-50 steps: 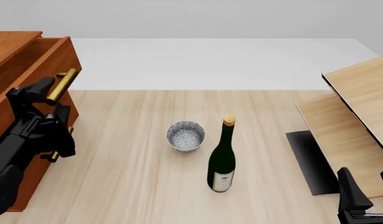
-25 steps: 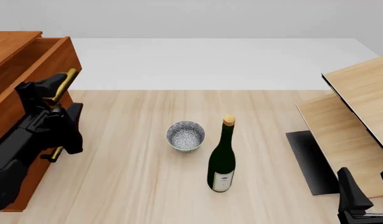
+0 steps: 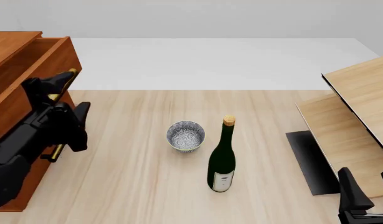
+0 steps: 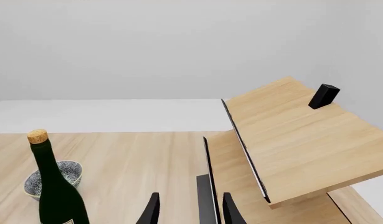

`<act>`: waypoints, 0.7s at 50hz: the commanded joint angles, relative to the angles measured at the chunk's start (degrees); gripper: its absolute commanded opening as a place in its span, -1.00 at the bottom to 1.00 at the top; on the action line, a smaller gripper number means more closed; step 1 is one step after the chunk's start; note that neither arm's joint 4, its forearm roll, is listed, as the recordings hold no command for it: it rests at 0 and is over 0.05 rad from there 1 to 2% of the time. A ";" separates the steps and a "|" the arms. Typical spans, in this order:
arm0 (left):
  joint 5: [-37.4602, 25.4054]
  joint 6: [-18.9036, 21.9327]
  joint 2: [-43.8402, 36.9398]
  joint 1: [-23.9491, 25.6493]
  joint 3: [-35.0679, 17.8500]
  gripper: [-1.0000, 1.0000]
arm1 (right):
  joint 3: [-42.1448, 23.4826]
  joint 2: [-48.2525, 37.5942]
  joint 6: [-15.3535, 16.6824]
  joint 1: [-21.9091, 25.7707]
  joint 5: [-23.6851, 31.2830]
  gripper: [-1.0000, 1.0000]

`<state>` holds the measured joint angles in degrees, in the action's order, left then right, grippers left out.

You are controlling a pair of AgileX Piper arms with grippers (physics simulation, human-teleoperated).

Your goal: Close the bottom drawer of the cabinet and open the top drawer.

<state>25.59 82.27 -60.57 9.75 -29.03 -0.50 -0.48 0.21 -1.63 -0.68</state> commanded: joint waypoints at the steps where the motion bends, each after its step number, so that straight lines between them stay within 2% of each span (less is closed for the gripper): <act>1: -2.74 -1.81 1.19 1.02 -1.34 1.00 | -0.07 0.08 -0.10 0.03 0.07 1.00; 4: -3.28 -2.01 1.62 1.27 -1.58 1.00 | -0.05 0.09 -0.08 0.06 0.06 1.00; 16: -12.50 -7.99 5.54 6.34 -7.54 1.00 | -0.03 0.14 -0.03 0.03 0.06 1.00; 17: -14.83 -9.69 5.91 7.44 -9.10 1.00 | -0.03 0.14 -0.03 0.03 0.06 1.00; 26: -18.62 -13.06 7.60 8.46 -12.88 1.00 | -0.05 0.24 0.00 0.06 0.15 1.00; 28: -20.56 -14.77 7.69 8.73 -14.54 1.00 | -0.05 0.24 0.00 0.05 0.15 1.00; 29: -23.33 -17.66 7.71 9.28 -16.96 1.00 | -0.05 0.24 -0.01 0.06 0.15 1.00; 30: -23.37 -17.66 7.71 9.28 -17.00 1.00 | -0.05 0.24 -0.01 0.06 0.15 1.00; 35: -29.21 -24.36 8.16 7.59 -22.54 1.00 | -0.05 0.27 -0.02 0.07 0.18 1.00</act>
<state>5.29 66.94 -53.55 17.47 -43.57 -0.55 -0.26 0.20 -1.58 -0.54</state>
